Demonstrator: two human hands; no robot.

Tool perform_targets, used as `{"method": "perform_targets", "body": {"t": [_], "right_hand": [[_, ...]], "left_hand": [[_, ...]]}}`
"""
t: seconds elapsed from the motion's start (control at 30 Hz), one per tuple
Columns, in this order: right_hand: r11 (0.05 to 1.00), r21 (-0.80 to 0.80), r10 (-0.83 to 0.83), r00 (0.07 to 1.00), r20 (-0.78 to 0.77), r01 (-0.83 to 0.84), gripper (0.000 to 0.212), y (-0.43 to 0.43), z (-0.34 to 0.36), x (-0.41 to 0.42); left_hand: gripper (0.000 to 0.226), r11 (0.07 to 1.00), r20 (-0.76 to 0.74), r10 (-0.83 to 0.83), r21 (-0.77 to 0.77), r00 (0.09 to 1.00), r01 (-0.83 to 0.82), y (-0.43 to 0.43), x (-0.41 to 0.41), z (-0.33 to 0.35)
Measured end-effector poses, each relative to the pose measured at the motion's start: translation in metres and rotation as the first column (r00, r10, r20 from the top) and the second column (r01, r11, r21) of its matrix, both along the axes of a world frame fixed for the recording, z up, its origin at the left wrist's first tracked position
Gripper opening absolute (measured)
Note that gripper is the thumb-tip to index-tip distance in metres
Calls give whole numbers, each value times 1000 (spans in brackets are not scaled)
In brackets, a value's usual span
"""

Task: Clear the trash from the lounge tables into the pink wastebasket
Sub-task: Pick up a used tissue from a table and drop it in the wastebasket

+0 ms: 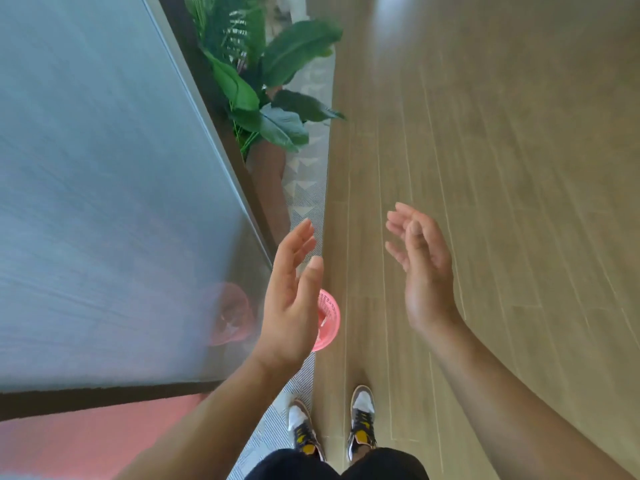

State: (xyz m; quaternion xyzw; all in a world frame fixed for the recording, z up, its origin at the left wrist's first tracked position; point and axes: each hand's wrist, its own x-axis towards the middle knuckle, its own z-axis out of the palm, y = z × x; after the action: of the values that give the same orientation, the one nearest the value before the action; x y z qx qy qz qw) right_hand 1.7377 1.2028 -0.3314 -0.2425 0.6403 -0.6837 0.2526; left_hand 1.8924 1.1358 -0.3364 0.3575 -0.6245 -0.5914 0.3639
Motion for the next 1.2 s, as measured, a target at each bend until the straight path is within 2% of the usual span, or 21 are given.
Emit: {"method": "perform_targets", "body": {"t": [0.07,0.3,0.43,0.57,0.7,0.8,0.93,1.2], "right_hand": [[999,-45,-17,1000,-21,16,58,9,29,6],[987,-142,-79,996,-51,71,35,29,86,20],[973,-183,-155,985,-70,140,44,47,97,18],[959,-206,-219,971,-91,197,42,70,105,3],[940,-243,-264,961,-78,238,39,93,115,-18],[925,-274,-294,953,-77,263,41,118,123,-38],[903,-294,-349,934,-73,314,46,167,131,-76],[829,-270,-536,833,-138,489,45,324,144,-172]], "left_hand": [[63,999,-12,-29,-45,1000,28,4,4,28],[56,987,-121,-92,-142,988,74,14,0,84],[58,973,-152,-163,-186,975,134,22,-9,95],[48,961,-169,-213,-214,962,175,36,-27,109],[59,944,-181,-271,-244,945,224,56,-52,123],[61,934,-194,-311,-243,930,262,78,-78,133],[51,909,-203,-387,-250,899,335,117,-125,144],[45,832,-257,-552,-236,794,502,245,-249,158]]}}
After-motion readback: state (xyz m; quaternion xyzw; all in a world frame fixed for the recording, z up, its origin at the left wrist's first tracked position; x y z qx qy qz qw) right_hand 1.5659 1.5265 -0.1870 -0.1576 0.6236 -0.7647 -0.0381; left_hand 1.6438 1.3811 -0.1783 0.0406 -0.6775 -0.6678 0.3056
